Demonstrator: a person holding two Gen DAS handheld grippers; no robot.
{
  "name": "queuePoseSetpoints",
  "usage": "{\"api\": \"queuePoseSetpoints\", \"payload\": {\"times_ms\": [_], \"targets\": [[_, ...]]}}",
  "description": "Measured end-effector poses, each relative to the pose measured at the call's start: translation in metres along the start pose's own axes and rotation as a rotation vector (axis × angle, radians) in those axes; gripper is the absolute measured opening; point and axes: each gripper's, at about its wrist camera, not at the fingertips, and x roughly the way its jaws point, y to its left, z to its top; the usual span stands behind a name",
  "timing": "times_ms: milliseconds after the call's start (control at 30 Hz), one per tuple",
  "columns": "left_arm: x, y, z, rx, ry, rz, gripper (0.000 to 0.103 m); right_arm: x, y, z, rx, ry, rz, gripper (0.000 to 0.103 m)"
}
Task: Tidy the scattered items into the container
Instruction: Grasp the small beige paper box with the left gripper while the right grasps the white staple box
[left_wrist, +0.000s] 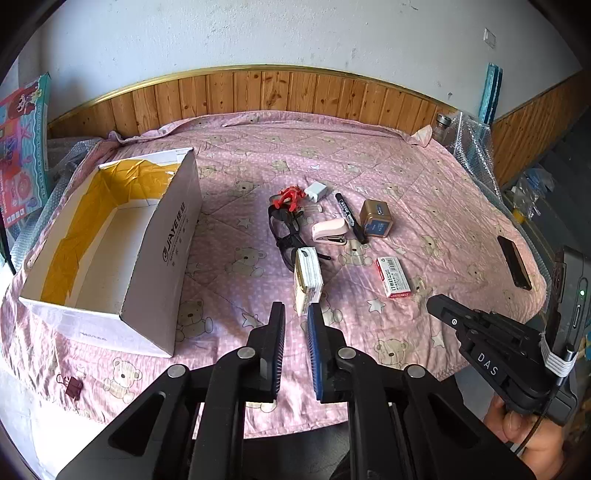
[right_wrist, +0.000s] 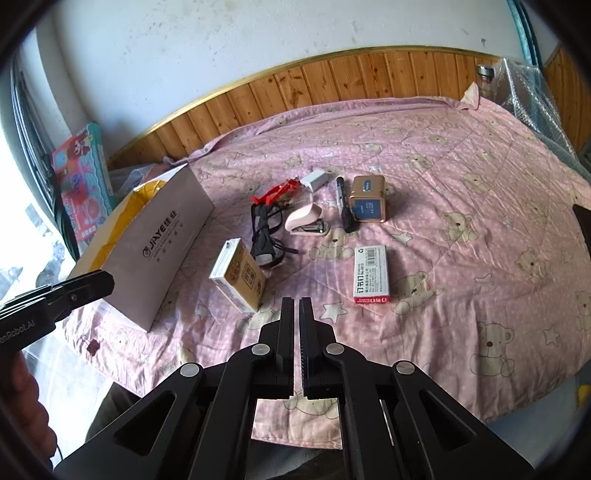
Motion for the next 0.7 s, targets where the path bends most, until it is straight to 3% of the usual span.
{"api": "queuePoseSetpoints", "payload": {"times_ms": [233, 633, 700], "targets": [[0.03, 0.017, 0.008, -0.031, 0.037, -0.016, 0.002, 0.021, -0.011, 0.0, 0.029, 0.018, -0.012, 0.001], [0.081, 0.01, 0.014, -0.046, 0.121, -0.057, 0.0, 0.053, -0.033, 0.005, 0.037, 0.074, -0.027, 0.001], [0.084, 0.006, 0.017, -0.04, 0.125, -0.063, 0.001, 0.054, -0.035, 0.007, 0.035, 0.073, -0.05, 0.006]]}}
